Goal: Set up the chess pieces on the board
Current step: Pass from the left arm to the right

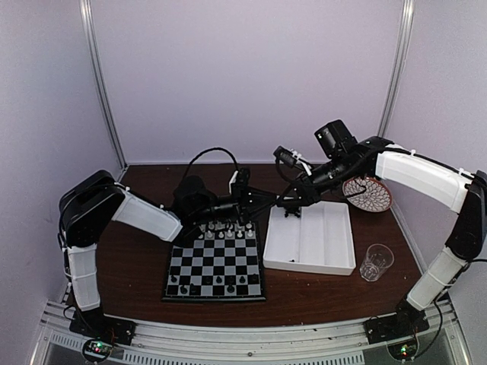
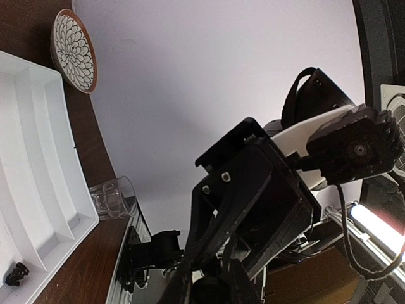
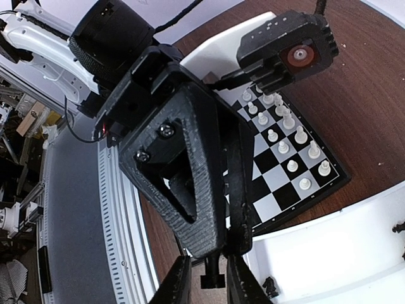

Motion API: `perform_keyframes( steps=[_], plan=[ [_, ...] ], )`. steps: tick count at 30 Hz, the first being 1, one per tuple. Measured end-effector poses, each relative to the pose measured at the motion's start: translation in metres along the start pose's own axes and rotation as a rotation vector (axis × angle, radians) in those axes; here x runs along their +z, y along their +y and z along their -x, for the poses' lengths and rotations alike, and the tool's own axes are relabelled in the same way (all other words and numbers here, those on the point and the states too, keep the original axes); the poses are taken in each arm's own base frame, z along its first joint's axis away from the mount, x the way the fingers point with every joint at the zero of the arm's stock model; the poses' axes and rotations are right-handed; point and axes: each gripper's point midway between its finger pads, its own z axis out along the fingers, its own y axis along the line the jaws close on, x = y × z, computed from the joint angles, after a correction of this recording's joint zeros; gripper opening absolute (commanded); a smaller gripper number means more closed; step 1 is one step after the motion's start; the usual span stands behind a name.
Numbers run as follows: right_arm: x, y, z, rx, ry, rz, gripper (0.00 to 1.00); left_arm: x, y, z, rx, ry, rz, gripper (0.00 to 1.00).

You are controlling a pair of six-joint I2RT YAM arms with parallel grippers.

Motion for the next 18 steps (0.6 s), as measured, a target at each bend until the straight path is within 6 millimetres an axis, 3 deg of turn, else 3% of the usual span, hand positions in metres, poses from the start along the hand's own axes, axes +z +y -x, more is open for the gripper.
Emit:
perform_keyframes(
  steps=[6, 8, 11, 12, 13, 14, 18],
  plan=[
    [-0.002, -0.002, 0.004, 0.011, -0.017, 0.000, 0.08, 0.000, 0.000, 0.001, -0.002, -0.004, -0.002, 0.09],
    [-0.002, -0.002, 0.004, 0.011, -0.020, 0.002, 0.02, 0.000, 0.000, 0.001, -0.003, -0.005, -0.005, 0.14],
    [-0.002, -0.002, 0.004, 0.006, -0.020, 0.001, 0.00, 0.000, 0.000, 0.001, -0.003, -0.007, -0.008, 0.35],
    [-0.002, -0.003, 0.004, 0.005, -0.019, 0.001, 0.00, 0.000, 0.000, 0.001, 0.000, -0.007, -0.009, 0.55],
    [-0.002, -0.003, 0.004, 0.003, -0.019, -0.001, 0.00, 0.000, 0.001, 0.001, 0.001, -0.005, -0.006, 0.87],
    [-0.002, -0.003, 0.004, 0.000, -0.018, -0.002, 0.00, 0.000, 0.002, 0.001, 0.001, -0.004, -0.002, 0.96],
    [-0.002, -0.006, -0.004, -0.022, 0.021, -0.041, 0.00, -0.009, 0.017, 0.001, -0.014, -0.007, 0.054, 0.98]
  ],
)
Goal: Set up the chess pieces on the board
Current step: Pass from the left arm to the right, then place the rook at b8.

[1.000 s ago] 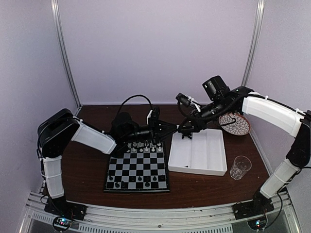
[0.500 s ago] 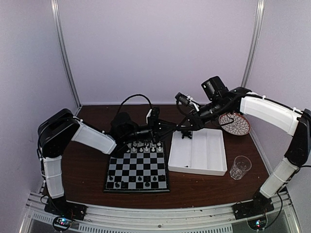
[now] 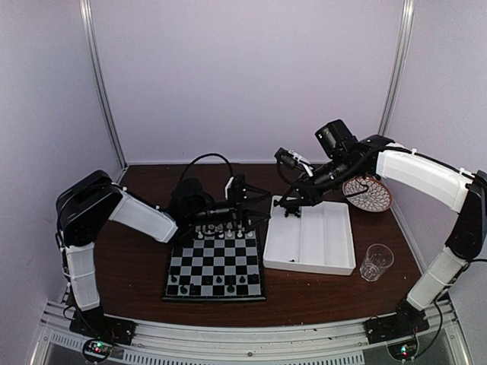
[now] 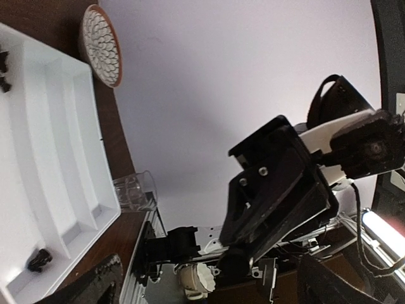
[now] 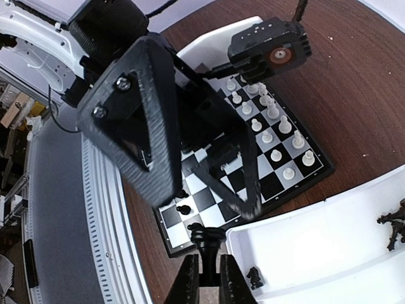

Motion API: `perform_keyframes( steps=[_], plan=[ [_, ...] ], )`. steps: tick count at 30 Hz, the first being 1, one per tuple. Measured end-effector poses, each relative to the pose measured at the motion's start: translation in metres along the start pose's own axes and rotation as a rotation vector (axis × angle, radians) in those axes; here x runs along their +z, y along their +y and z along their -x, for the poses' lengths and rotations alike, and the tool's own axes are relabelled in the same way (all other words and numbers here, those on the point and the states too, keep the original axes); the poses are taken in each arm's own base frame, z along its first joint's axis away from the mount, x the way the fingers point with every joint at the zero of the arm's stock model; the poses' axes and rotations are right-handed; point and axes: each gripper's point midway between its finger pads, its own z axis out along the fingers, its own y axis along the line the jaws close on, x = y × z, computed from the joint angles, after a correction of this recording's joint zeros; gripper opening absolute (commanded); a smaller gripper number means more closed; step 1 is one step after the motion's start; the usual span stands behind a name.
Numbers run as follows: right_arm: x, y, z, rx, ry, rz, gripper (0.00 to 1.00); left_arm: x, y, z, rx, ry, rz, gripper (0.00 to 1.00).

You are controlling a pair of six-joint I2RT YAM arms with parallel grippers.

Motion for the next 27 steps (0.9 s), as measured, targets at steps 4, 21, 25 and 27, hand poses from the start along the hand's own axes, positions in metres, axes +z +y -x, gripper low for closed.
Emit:
perform_keyframes(
  steps=[4, 21, 25, 27],
  plan=[
    [0.002, 0.005, -0.005, -0.074, 0.059, -0.054, 0.00, -0.040, 0.024, 0.014, -0.002, -0.032, 0.161, 0.98],
    [0.131, 0.098, -0.090, -0.647, 0.625, -0.036, 0.00, -0.270, -0.129, 0.137, 0.951, -0.452, 1.397, 0.98],
    [0.154, 0.099, -0.109, -0.717, 0.752, -0.058, 0.00, -0.308, -0.065, 0.122, 0.895, -0.327, 1.590, 0.98],
    [0.163, 0.100, -0.118, -0.756, 0.805, -0.074, 0.00, -0.328, -0.047, 0.117, 0.853, -0.293, 1.657, 0.97]
  ],
)
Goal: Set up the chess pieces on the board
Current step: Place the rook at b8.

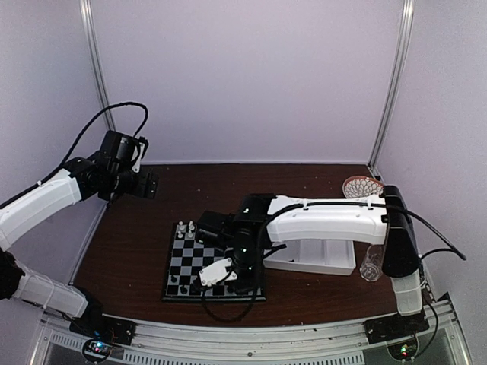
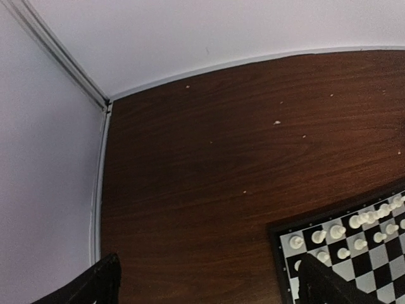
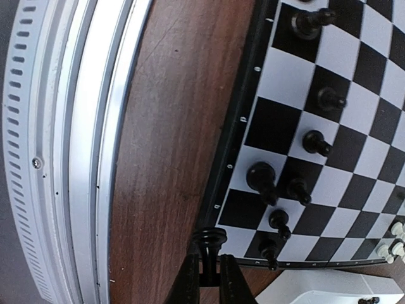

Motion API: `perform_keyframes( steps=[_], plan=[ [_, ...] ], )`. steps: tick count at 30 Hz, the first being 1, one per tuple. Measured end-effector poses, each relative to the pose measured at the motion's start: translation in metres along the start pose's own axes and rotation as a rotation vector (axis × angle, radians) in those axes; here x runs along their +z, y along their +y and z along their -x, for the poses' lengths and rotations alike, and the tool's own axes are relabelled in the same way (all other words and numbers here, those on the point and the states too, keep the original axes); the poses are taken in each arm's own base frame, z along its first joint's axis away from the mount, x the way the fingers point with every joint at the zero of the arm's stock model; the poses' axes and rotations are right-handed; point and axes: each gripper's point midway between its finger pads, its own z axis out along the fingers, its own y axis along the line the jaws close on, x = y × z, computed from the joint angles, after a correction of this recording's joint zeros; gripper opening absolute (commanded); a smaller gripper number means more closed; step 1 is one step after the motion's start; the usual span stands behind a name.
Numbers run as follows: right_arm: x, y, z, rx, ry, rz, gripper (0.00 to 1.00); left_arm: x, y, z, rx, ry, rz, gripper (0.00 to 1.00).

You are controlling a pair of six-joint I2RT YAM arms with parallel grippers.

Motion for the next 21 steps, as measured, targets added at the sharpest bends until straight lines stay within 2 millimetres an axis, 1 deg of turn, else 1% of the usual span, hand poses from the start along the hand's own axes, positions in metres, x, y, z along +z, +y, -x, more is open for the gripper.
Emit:
perform_keyframes(
  steps=[2, 3, 7, 12, 17, 21],
  plan=[
    [0.008, 0.004, 0.000, -0.028, 0.041, -0.005, 0.00, 0.004, 0.009, -0.007, 0.001, 0.020, 0.025, 0.98],
    [0.011, 0.006, 0.000, -0.044, 0.066, -0.008, 0.00, 0.003, 0.011, -0.008, -0.001, 0.019, 0.031, 0.97],
    [0.019, 0.008, -0.001, -0.071, 0.127, -0.017, 0.00, -0.005, 0.013, 0.000, -0.011, -0.016, 0.021, 0.97],
    [0.019, 0.005, -0.009, -0.077, 0.173, -0.028, 0.00, -0.009, 0.012, 0.003, -0.017, -0.029, 0.007, 0.97],
    [0.017, 0.002, -0.014, -0.094, 0.206, -0.048, 0.00, -0.010, 0.010, 0.003, -0.017, -0.029, -0.005, 0.97],
    [0.020, 0.000, -0.017, -0.098, 0.227, -0.053, 0.00, -0.010, 0.009, 0.003, -0.017, -0.029, -0.012, 0.97]
  ],
)
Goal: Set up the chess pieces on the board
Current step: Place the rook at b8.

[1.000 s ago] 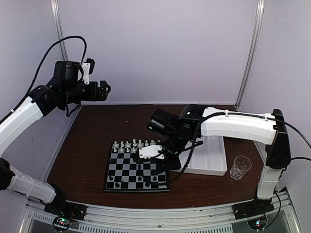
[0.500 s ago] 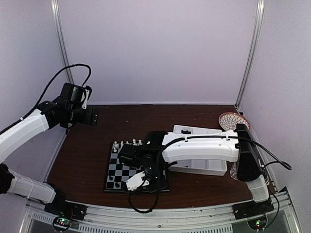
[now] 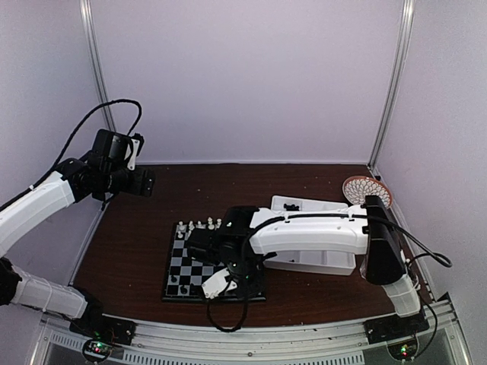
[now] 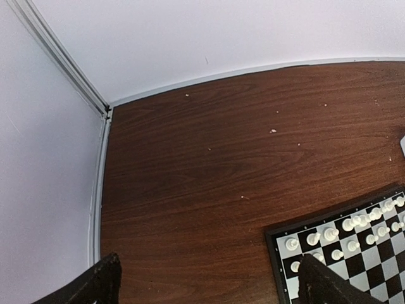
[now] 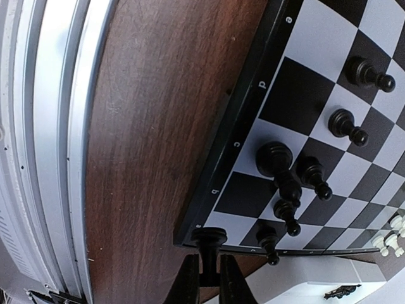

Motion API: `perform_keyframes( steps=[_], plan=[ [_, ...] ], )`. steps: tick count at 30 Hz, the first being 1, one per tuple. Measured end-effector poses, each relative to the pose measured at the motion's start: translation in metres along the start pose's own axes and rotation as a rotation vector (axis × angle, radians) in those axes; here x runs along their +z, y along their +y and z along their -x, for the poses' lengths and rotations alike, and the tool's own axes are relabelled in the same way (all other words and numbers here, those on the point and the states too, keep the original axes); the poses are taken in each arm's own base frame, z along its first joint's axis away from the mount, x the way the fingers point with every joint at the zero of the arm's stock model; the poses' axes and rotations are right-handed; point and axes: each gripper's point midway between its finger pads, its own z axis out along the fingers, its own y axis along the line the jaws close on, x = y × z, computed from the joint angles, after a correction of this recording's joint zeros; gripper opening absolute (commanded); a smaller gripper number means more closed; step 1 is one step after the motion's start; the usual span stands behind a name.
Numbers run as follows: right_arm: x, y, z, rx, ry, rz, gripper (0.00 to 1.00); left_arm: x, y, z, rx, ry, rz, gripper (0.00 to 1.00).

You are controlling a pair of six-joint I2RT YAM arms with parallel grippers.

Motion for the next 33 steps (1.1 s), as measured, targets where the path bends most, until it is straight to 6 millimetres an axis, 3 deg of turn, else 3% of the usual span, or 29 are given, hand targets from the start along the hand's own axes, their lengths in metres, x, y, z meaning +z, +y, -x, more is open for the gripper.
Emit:
perform_keyframes(
  steps=[8, 33],
  plan=[
    [0.014, -0.002, 0.002, -0.004, 0.030, 0.008, 0.00, 0.000, -0.003, 0.000, 0.000, 0.001, -0.021, 0.97],
    [0.025, -0.015, 0.002, -0.008, 0.065, -0.039, 0.00, -0.001, -0.013, -0.001, -0.001, 0.006, -0.077, 0.97]
  ],
)
